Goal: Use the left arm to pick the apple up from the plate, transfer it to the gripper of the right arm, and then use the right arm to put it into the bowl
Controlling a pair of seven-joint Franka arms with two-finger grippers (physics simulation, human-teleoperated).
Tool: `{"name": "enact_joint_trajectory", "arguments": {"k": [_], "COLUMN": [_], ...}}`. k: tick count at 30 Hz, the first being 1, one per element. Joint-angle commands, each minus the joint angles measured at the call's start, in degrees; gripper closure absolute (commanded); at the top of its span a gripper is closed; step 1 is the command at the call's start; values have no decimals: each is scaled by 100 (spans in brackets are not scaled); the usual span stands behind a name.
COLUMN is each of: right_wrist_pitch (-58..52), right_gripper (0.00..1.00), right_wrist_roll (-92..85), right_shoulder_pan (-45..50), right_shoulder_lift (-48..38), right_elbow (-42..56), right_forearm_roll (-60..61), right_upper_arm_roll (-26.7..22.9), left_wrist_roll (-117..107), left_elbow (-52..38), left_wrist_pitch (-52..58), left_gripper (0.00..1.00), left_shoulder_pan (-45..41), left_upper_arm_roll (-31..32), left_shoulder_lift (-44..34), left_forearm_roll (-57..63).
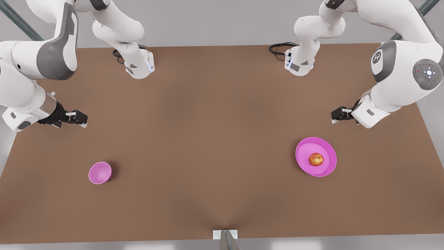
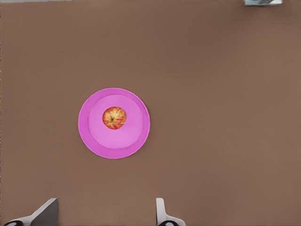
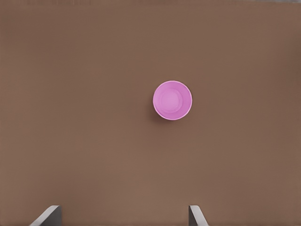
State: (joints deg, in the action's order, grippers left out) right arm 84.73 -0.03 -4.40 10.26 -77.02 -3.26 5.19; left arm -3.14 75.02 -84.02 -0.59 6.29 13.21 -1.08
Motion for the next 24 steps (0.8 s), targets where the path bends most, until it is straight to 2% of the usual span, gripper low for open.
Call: {"name": "enact_joint_trajectory", "arguments": {"k": [1, 2, 4, 5, 6, 8, 9, 17, 20, 24], "right_wrist_pitch": [17, 17, 8, 17, 17, 17, 17, 17, 17, 8], "right_gripper": [0, 0, 0, 0, 0, 0, 0, 0, 0, 0], "right_wrist_roll": [-6, -6, 3, 3, 3, 3, -5, -6, 3, -6], "right_shoulder_pan": [1, 1, 1, -8, 1, 1, -8, 1, 19, 1], "right_shoulder_lift": [-6, -6, -6, -6, -6, -6, -6, 11, 11, 20], "right_elbow": [3, 3, 3, 3, 3, 3, 3, 12, 12, 12], "right_forearm_roll": [0, 0, 0, 0, 0, 0, 0, 0, 0, 9], "right_upper_arm_roll": [8, -1, 8, 8, -1, -1, -1, 8, 17, 17], "left_wrist_roll": [199, 173, 164, 42, -310, -328, -390, -337, -337, -337], "left_elbow": [-13, -40, 4, 302, 882, 1585, 2149, 3397, 3406, 3371], "left_wrist_pitch": [-238, -282, -1134, -1765, -2618, -3462, -4219, -5766, -5854, -5863], "left_gripper": [0, 0, 0, 0, 0, 0, 0, 0, 0, 0], "left_shoulder_pan": [24, 24, 68, 86, 156, 288, 306, 367, 385, 402], "left_upper_arm_roll": [4, 13, 4, -5, -22, -22, -22, -49, -58, -93], "left_shoulder_lift": [111, 269, 910, 1148, 1157, 1148, 1069, 1271, 1544, 1684], "left_forearm_roll": [117, 117, 99, 91, 91, 91, 91, 99, 600, 609]}}
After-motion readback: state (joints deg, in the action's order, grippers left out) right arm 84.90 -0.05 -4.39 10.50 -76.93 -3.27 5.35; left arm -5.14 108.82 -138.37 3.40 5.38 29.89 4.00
